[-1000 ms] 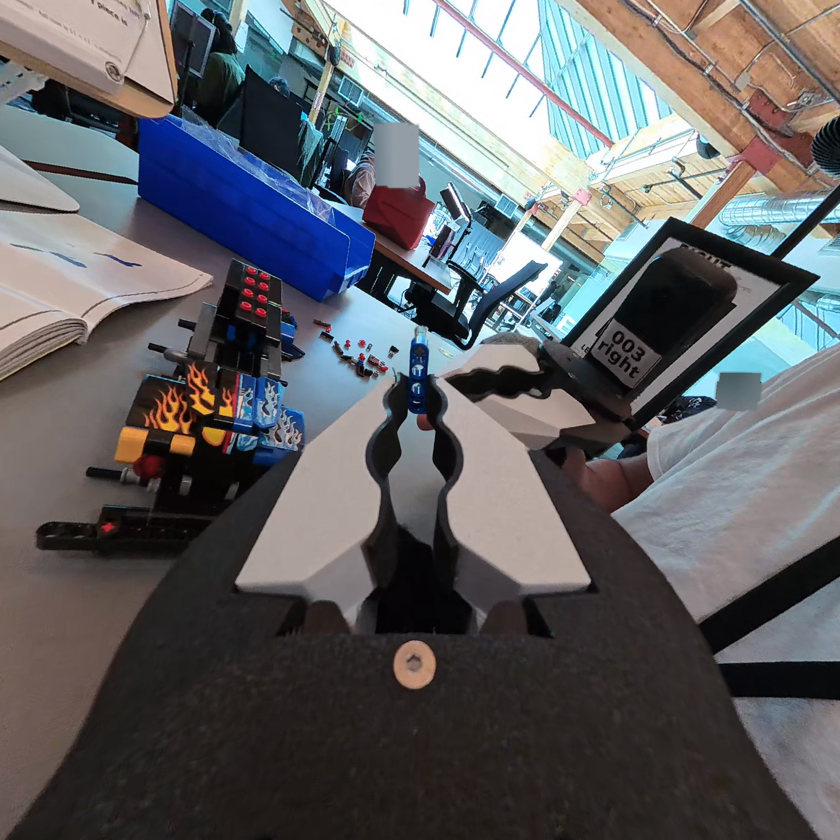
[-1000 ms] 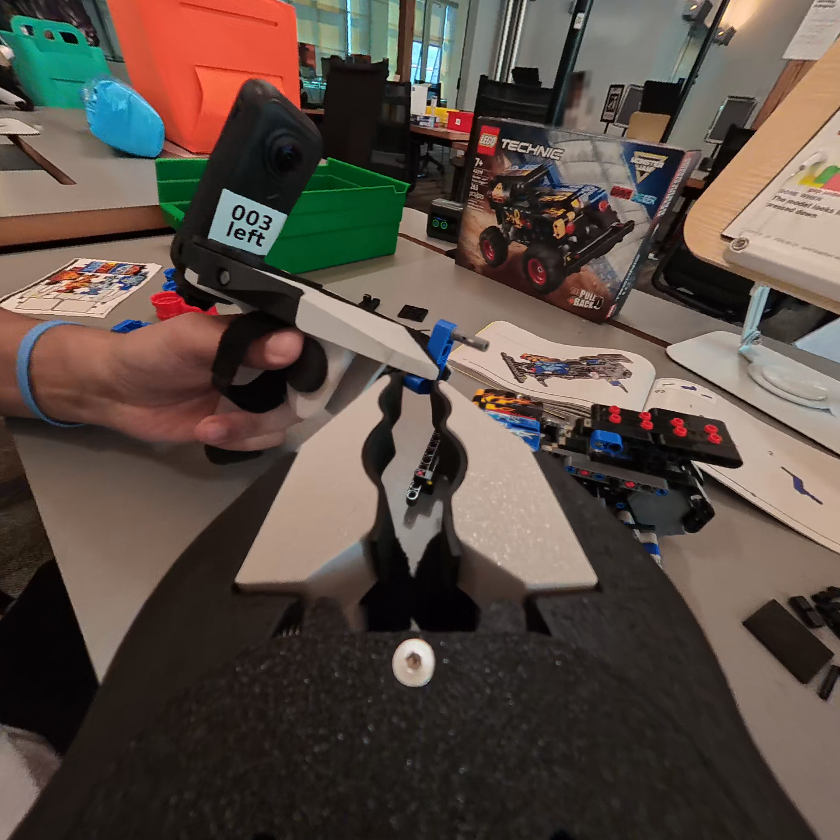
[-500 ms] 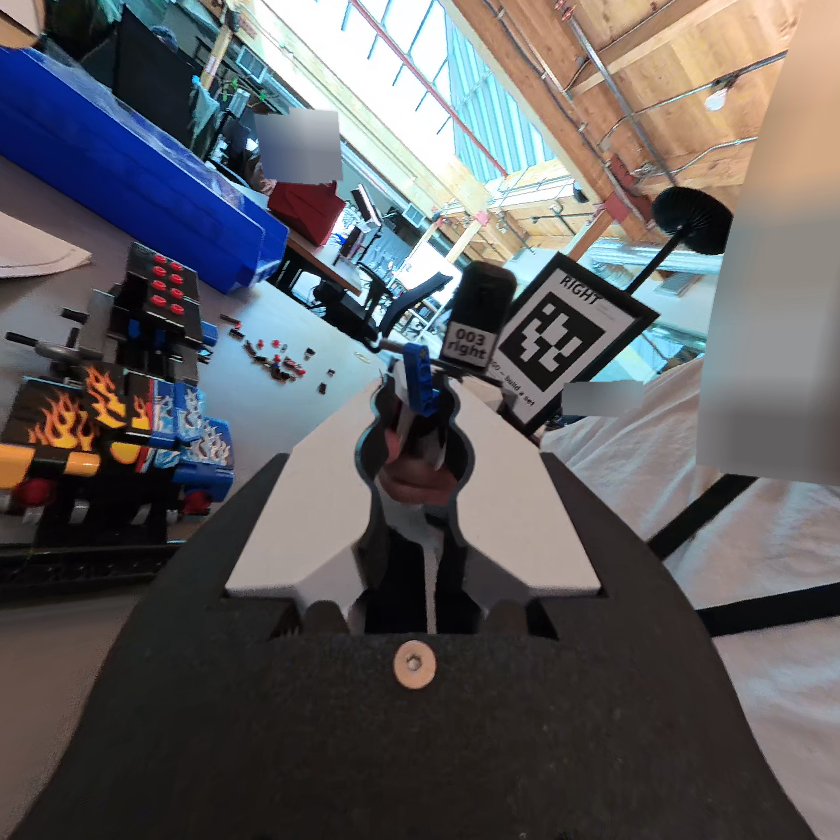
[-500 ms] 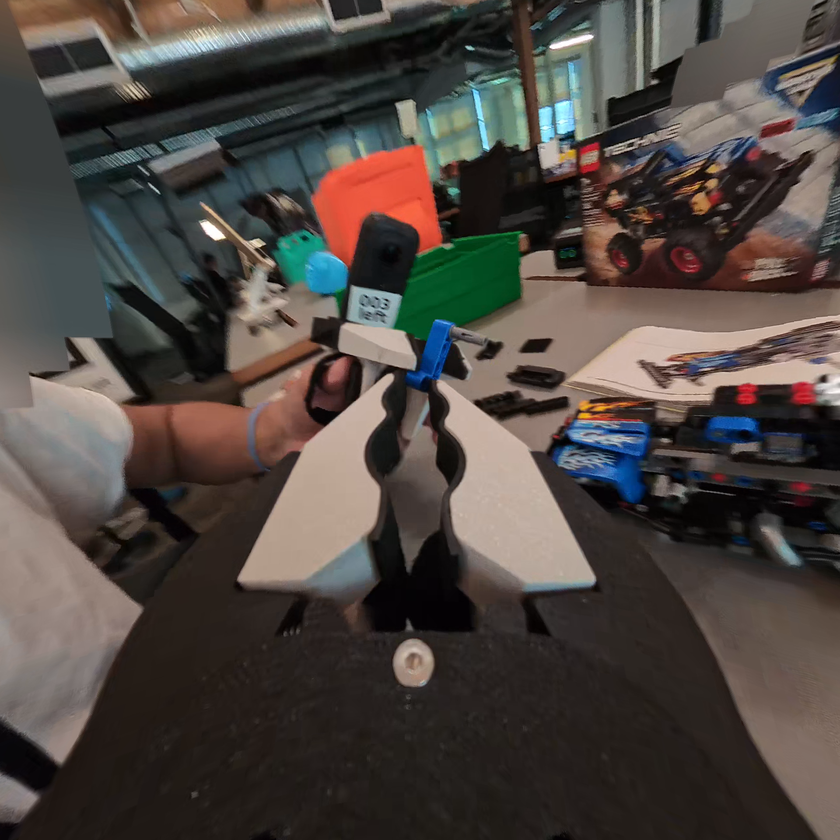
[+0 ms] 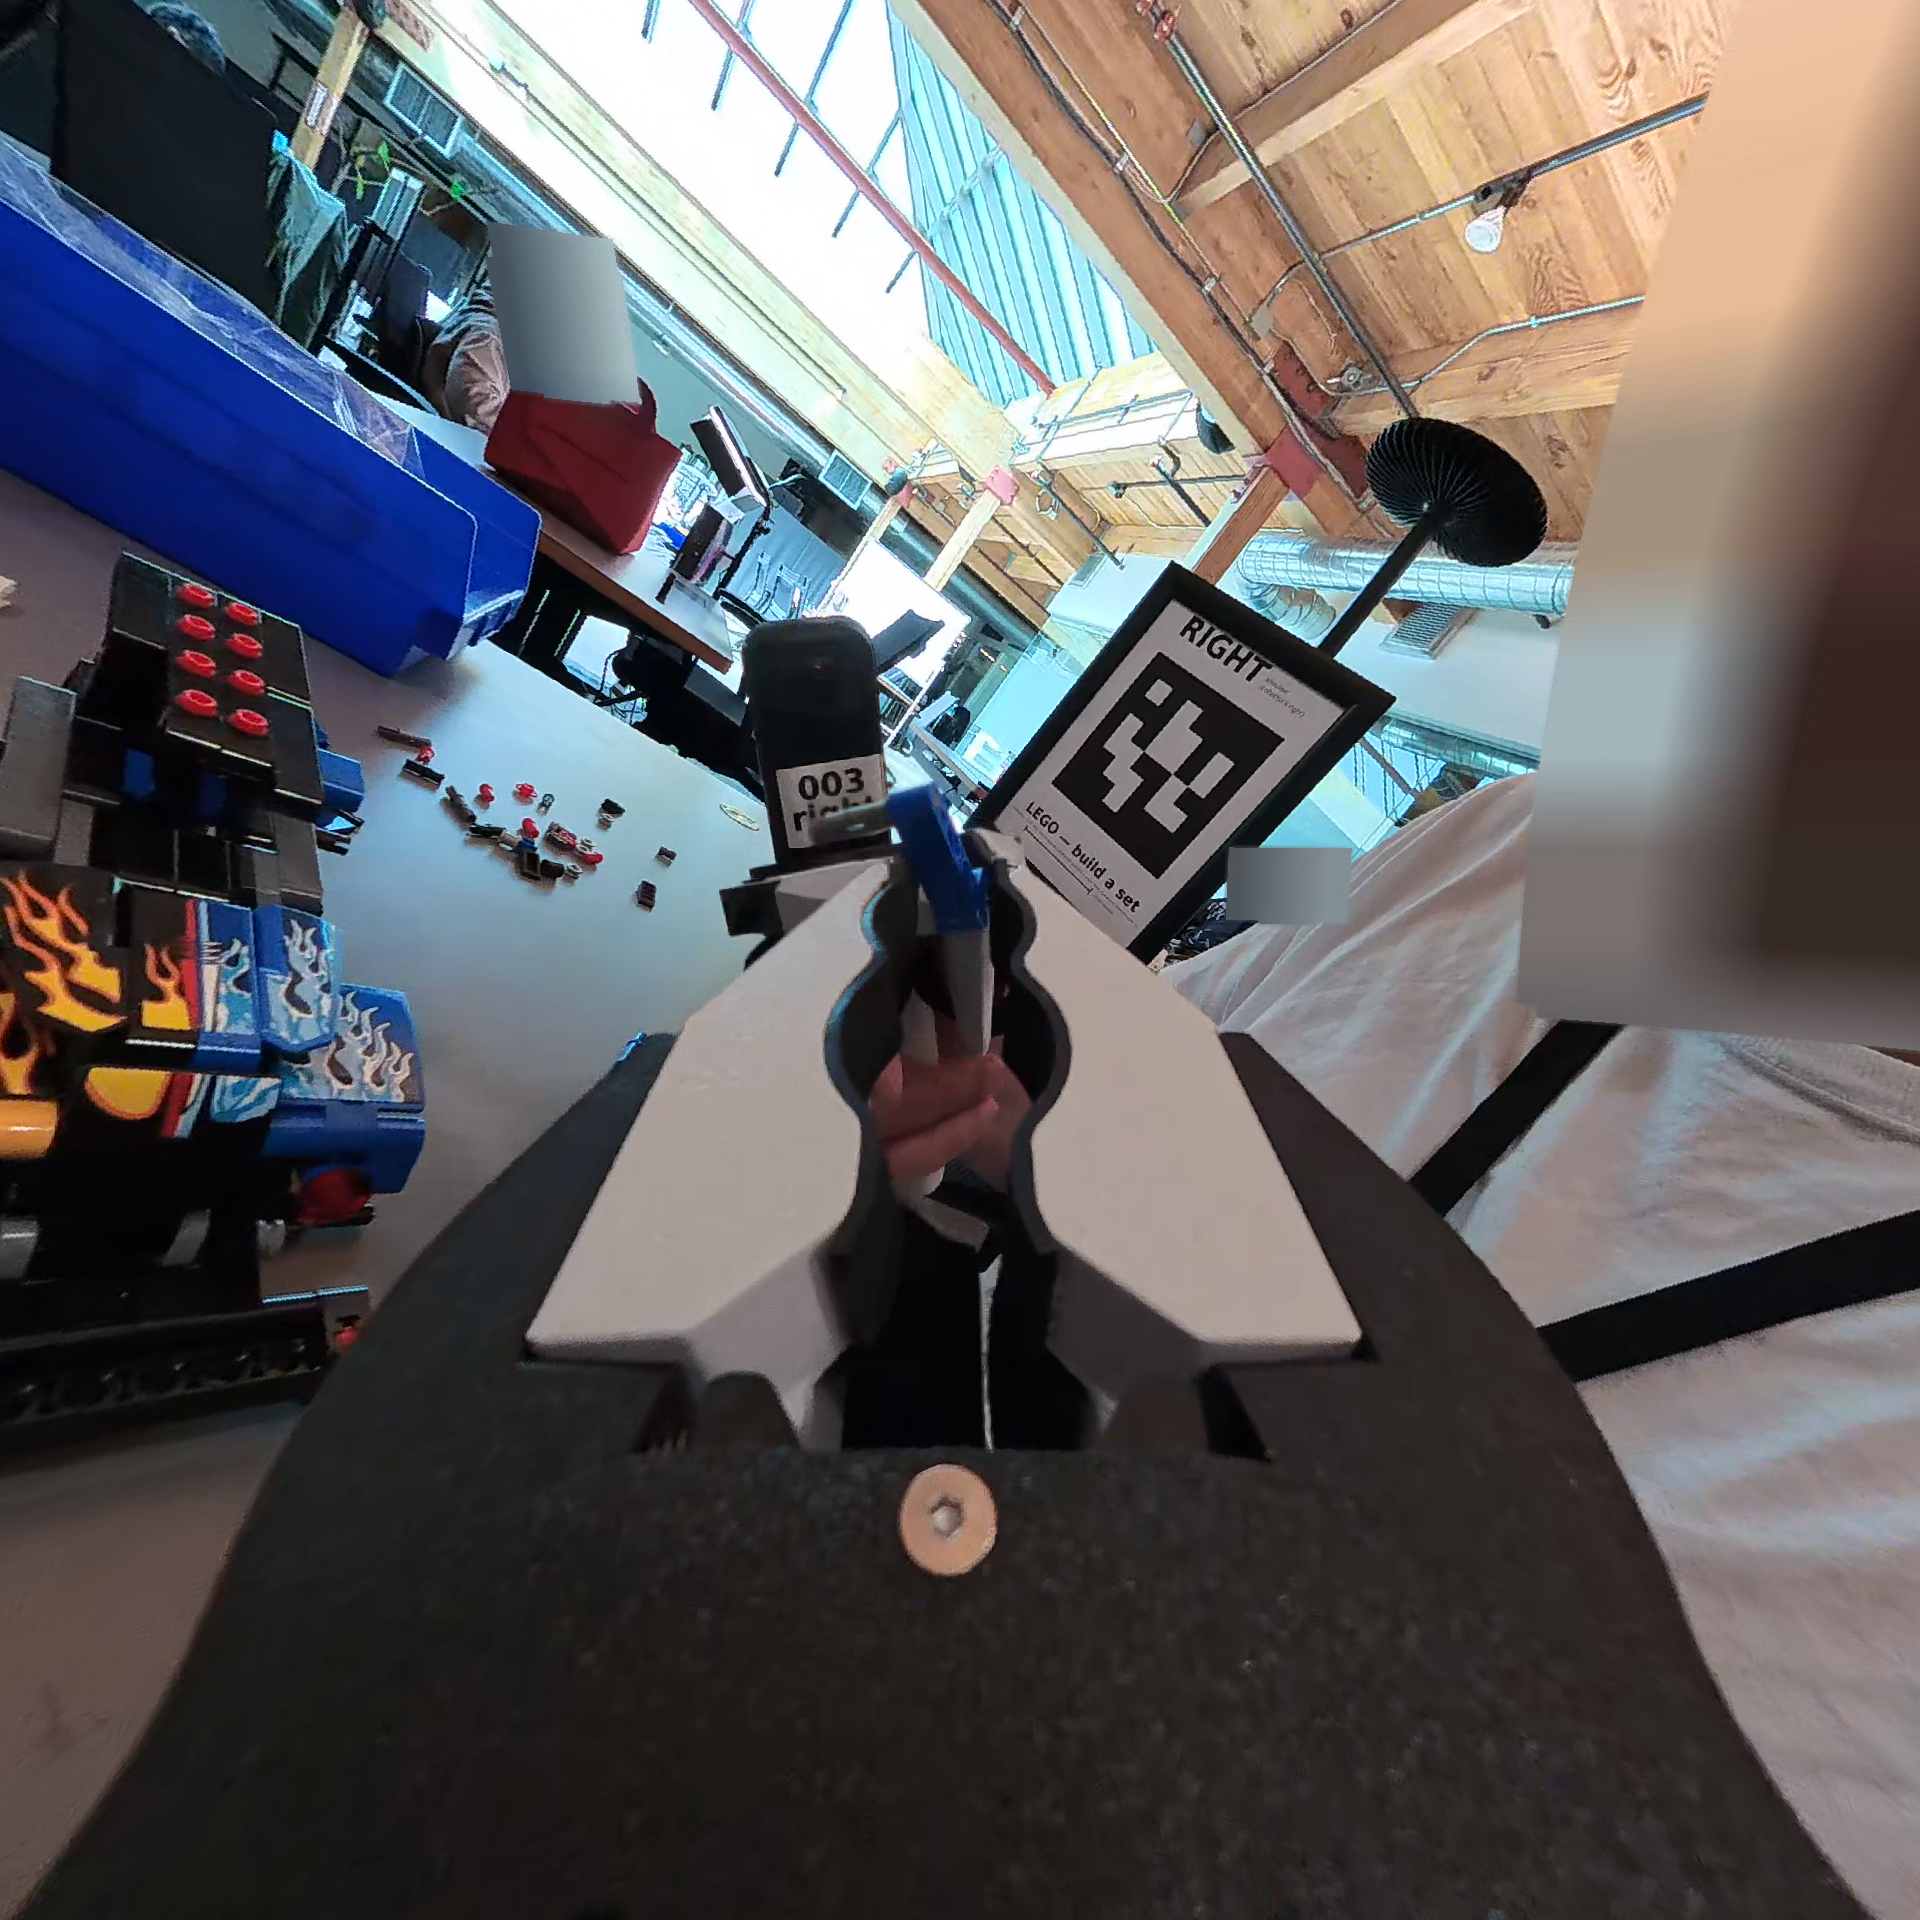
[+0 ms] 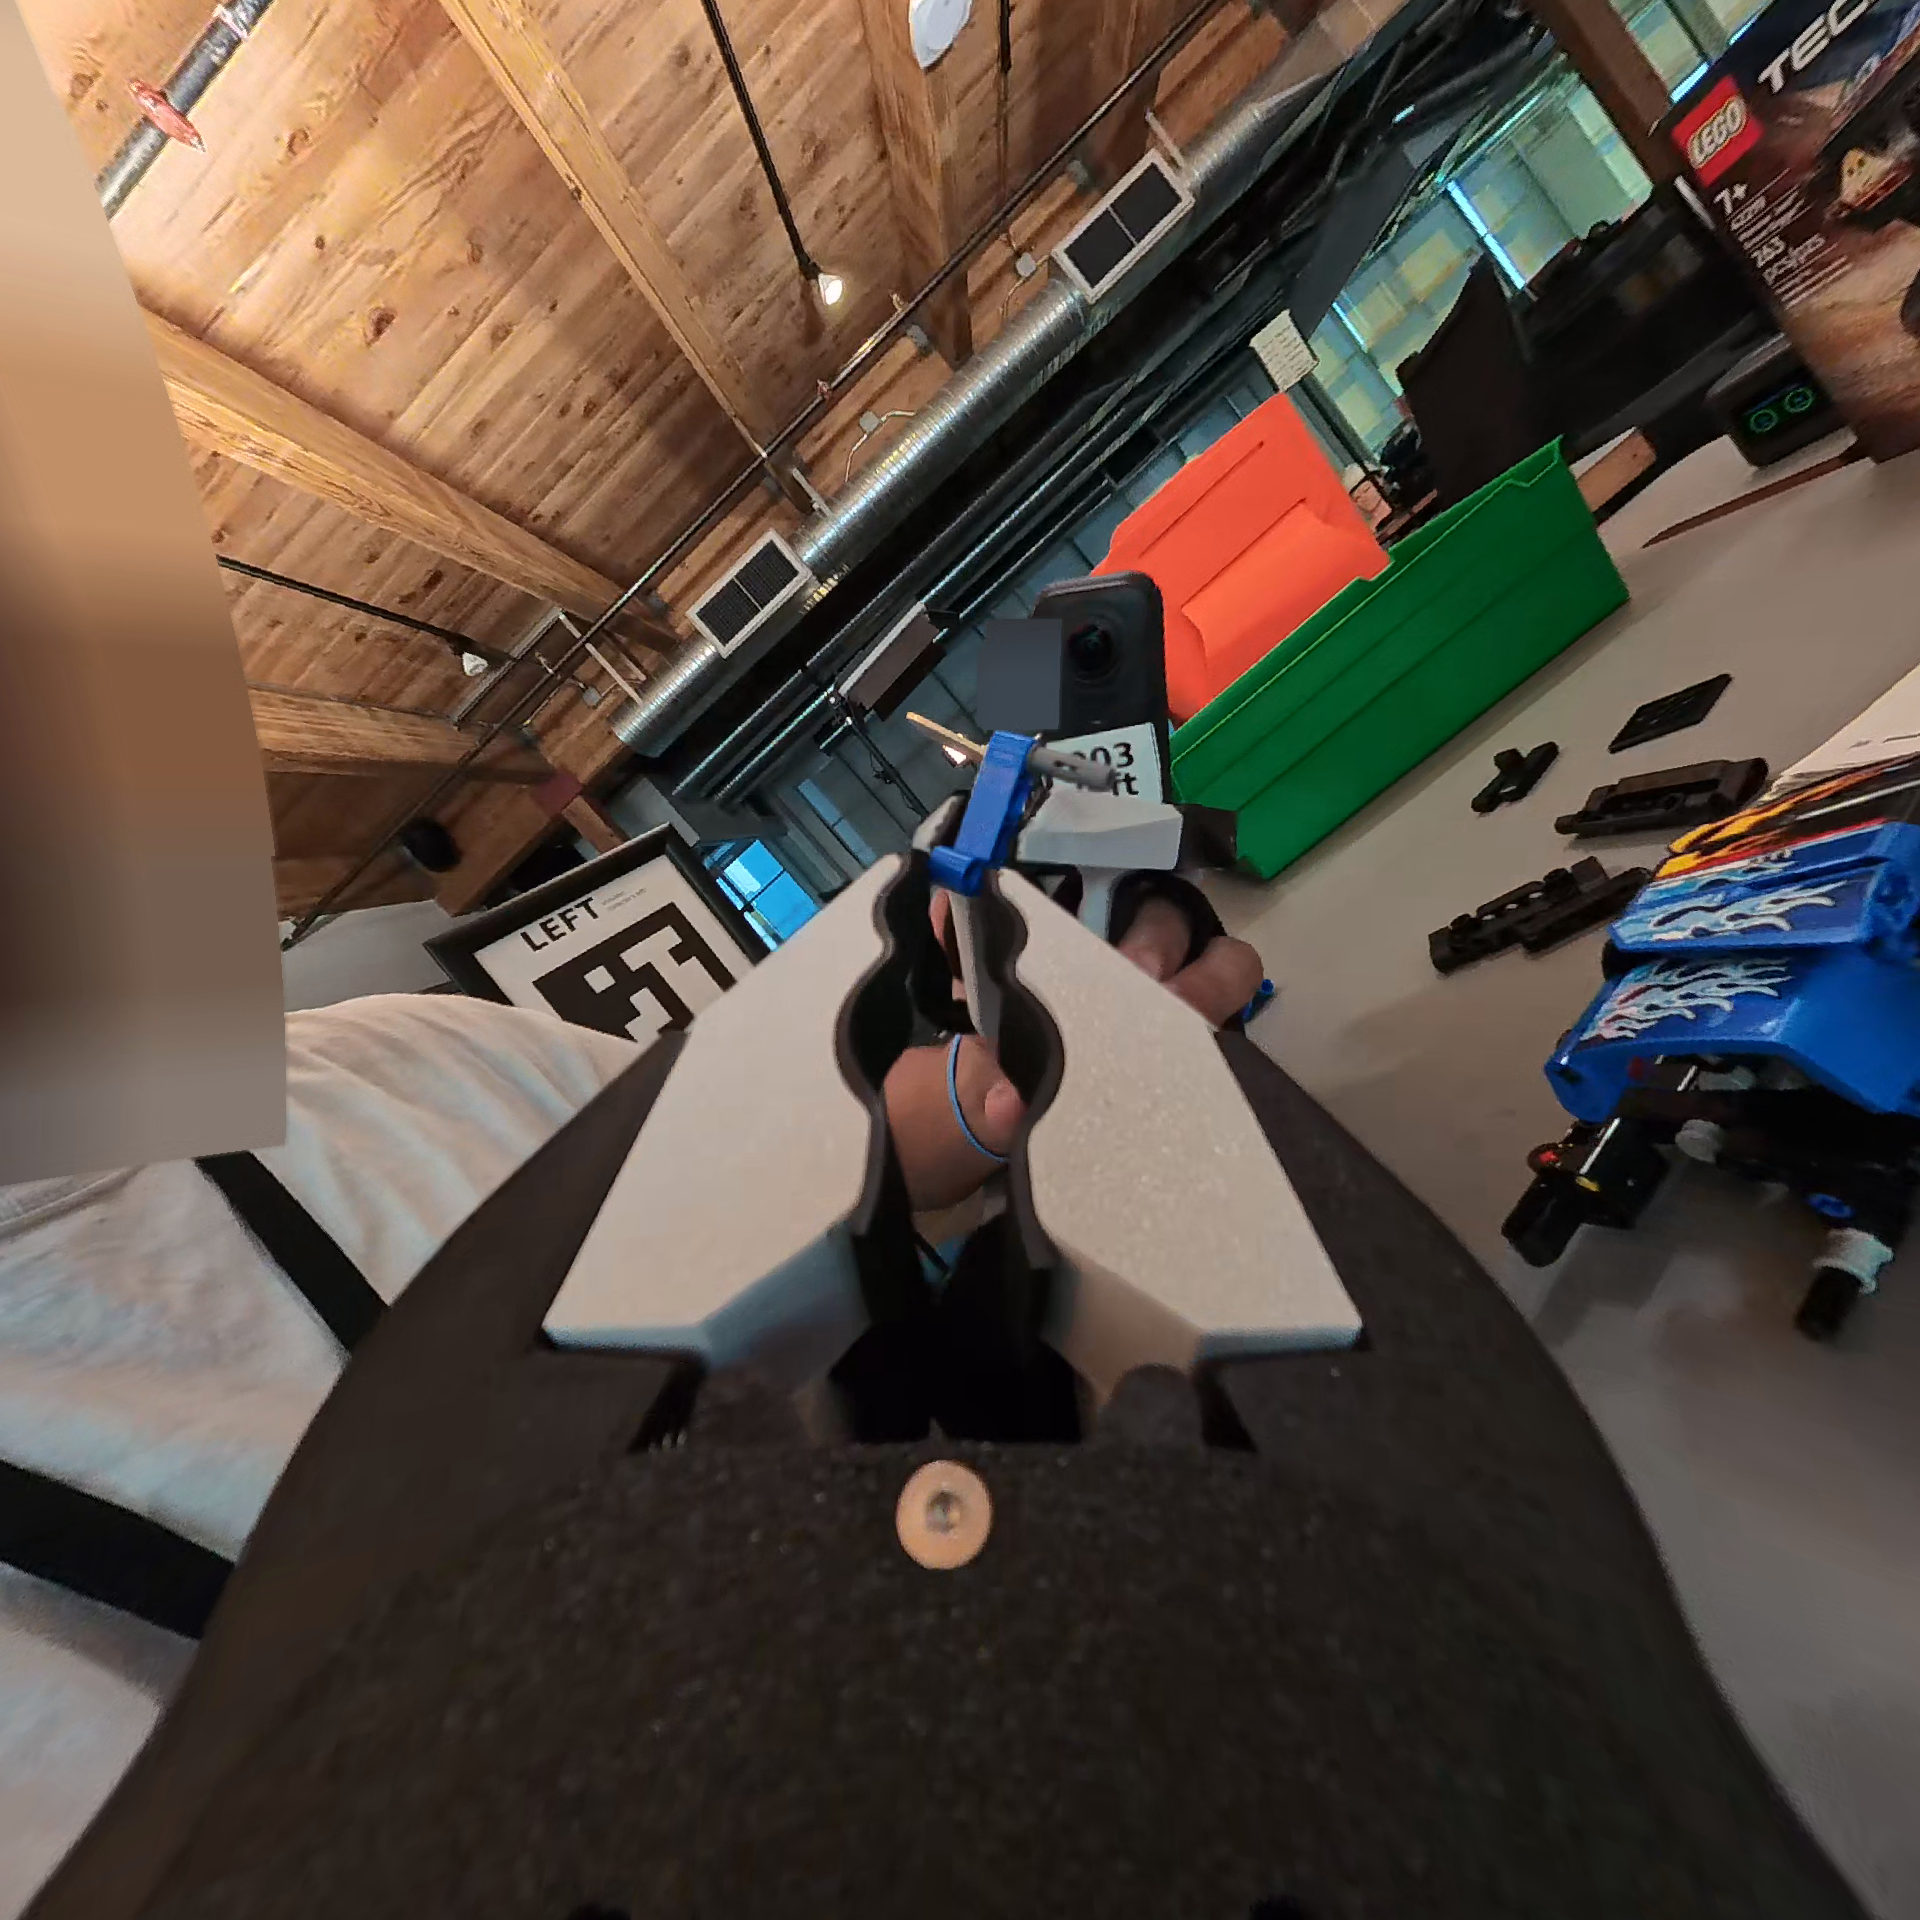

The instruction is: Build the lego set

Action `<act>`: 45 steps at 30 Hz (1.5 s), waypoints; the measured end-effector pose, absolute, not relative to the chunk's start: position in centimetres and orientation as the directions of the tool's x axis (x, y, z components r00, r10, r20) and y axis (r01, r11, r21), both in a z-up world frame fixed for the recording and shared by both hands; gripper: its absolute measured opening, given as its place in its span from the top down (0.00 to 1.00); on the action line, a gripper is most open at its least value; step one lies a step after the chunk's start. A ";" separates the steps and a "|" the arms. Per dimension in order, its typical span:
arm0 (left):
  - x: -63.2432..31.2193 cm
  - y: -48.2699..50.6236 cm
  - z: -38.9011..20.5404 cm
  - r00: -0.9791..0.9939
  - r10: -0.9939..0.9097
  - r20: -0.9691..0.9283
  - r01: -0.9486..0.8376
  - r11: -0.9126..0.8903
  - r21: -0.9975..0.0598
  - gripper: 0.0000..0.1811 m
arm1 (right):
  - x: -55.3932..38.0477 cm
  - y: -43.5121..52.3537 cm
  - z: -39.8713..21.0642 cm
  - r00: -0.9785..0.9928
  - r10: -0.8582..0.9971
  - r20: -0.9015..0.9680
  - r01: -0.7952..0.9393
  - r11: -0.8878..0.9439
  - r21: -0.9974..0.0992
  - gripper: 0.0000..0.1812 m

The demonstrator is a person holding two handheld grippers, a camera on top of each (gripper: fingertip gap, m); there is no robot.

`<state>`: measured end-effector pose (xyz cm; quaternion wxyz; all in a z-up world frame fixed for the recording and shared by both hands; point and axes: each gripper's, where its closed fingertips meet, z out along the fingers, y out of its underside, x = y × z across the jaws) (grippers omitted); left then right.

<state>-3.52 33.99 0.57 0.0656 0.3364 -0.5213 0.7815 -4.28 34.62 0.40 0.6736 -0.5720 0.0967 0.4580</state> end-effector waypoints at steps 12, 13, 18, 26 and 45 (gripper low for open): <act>-2.0 35.0 -1.8 -0.672 -0.391 0.629 -0.490 -0.402 -0.773 0.97 | -2.5 35.0 -2.8 0.924 0.241 -0.299 -0.284 -0.095 -0.954 0.87; -1.9 35.0 -2.1 -0.660 -0.395 0.639 -0.507 -0.392 -0.767 0.97 | -2.1 35.0 -3.5 0.976 0.172 -0.130 -0.107 -0.133 -0.985 0.86; -1.8 34.6 -3.7 -0.611 -0.407 0.679 -0.574 -0.362 -0.734 0.97 | -1.5 35.1 -5.2 0.808 0.034 0.588 0.566 -0.321 -0.759 0.87; -1.9 34.0 -4.7 -0.585 -0.373 0.720 -0.635 -0.341 -0.693 0.96 | -1.8 35.1 -5.6 0.678 0.037 0.734 0.694 -0.359 -0.624 0.94; -1.6 34.3 -4.7 -0.636 -0.439 0.635 -0.561 -0.302 -0.770 0.96 | -1.5 35.4 -5.6 0.810 0.010 0.587 0.573 -0.232 -0.786 0.96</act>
